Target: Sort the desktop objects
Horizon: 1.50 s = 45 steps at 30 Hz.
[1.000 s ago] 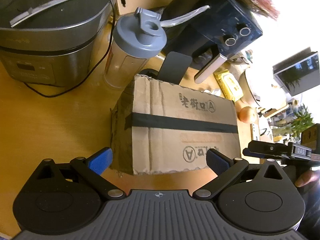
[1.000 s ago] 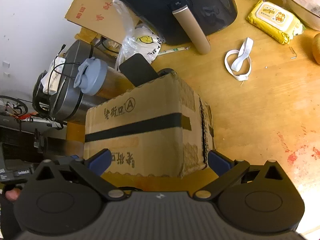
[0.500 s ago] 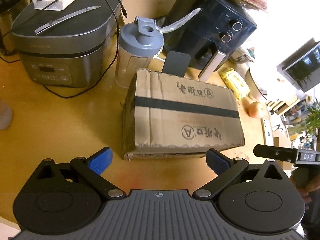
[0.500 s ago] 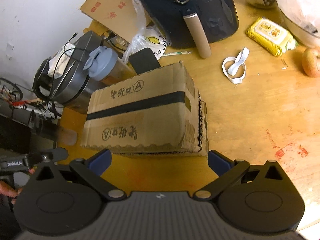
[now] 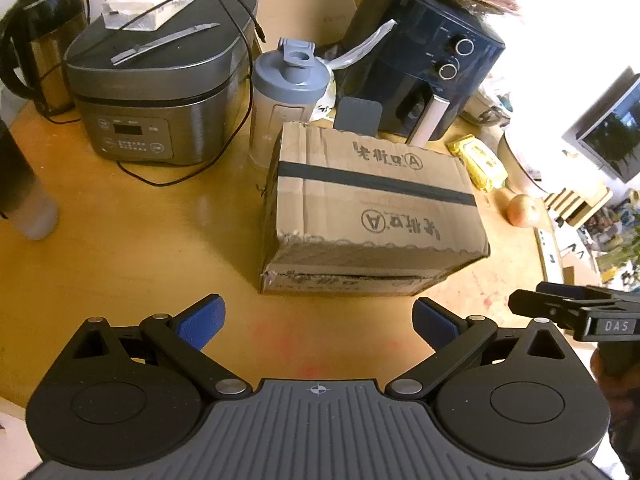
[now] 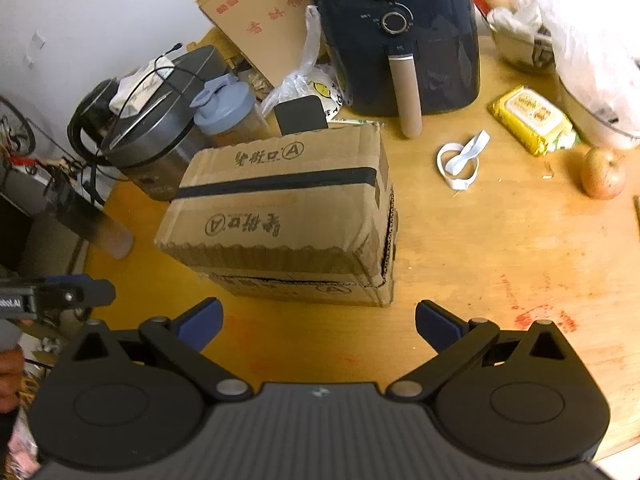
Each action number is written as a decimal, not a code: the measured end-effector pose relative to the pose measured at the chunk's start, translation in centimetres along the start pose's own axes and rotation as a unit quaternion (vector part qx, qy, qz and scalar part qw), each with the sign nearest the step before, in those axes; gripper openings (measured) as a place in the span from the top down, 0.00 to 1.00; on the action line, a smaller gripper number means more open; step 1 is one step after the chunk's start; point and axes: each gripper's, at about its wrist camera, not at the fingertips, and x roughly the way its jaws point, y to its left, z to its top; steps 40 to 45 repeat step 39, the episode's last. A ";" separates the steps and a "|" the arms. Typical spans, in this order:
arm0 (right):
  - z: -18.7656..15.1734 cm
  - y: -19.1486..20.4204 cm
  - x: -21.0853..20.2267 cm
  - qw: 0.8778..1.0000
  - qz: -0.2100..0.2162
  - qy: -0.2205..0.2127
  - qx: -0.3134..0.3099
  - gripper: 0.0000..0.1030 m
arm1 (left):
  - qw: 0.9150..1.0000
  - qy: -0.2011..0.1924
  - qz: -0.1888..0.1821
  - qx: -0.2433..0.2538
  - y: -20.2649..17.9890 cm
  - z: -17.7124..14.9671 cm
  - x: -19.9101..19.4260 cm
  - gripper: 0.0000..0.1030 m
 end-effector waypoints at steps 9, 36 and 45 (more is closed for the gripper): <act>-2.5 0.8 -2.3 1.000 -0.005 0.002 -0.001 0.00 | 0.999 -0.006 0.039 0.010 -1.6 -2.7 -1.8 0.00; -7.5 3.0 -4.1 0.995 -0.077 0.005 -0.064 0.00 | 0.998 0.004 0.068 0.001 -3.0 -7.5 -2.5 0.00; -7.6 3.0 -4.0 0.995 -0.077 0.008 -0.064 0.00 | 0.998 0.000 0.069 0.004 -3.0 -7.7 -2.5 0.00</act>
